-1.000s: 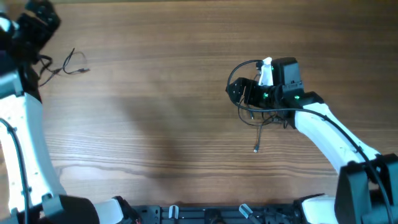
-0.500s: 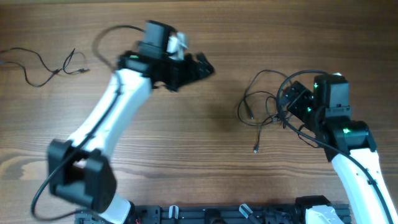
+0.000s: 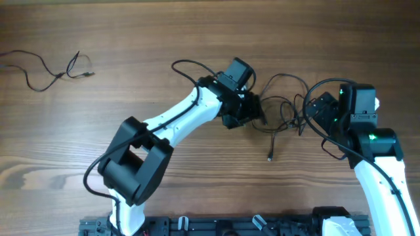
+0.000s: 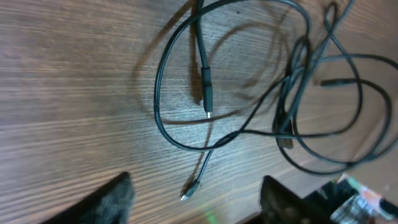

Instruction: Untangle cables

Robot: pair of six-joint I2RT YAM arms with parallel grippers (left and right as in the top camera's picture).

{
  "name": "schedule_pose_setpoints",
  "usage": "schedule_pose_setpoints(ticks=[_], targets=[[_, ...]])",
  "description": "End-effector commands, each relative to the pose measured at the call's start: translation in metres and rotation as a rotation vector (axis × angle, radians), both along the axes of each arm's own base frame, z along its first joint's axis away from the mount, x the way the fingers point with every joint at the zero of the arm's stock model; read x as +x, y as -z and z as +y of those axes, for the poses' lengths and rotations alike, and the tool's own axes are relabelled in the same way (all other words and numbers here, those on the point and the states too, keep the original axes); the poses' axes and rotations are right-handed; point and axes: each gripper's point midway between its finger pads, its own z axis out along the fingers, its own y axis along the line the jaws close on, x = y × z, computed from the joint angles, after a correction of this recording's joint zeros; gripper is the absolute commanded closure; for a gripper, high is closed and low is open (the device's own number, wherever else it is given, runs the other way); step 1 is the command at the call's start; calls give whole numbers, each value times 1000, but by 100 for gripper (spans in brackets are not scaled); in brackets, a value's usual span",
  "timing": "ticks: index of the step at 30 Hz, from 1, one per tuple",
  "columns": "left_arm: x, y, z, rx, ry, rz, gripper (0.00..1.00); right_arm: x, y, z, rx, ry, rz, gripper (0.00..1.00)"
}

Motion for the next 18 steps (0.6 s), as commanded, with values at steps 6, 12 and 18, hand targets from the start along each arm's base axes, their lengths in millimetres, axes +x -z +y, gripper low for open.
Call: schedule_pose_setpoints(ticks=[6,12,18], targets=[[-17,51,-15,128,-131,71,34,-6,-2,-7,-20,36,5,0],[0,74,-15,167,-170,0,84,-11,2,0,12,16,34,0],[30,48,25,245,-123,-140,96,-8,5,10,43,-53,43,0]])
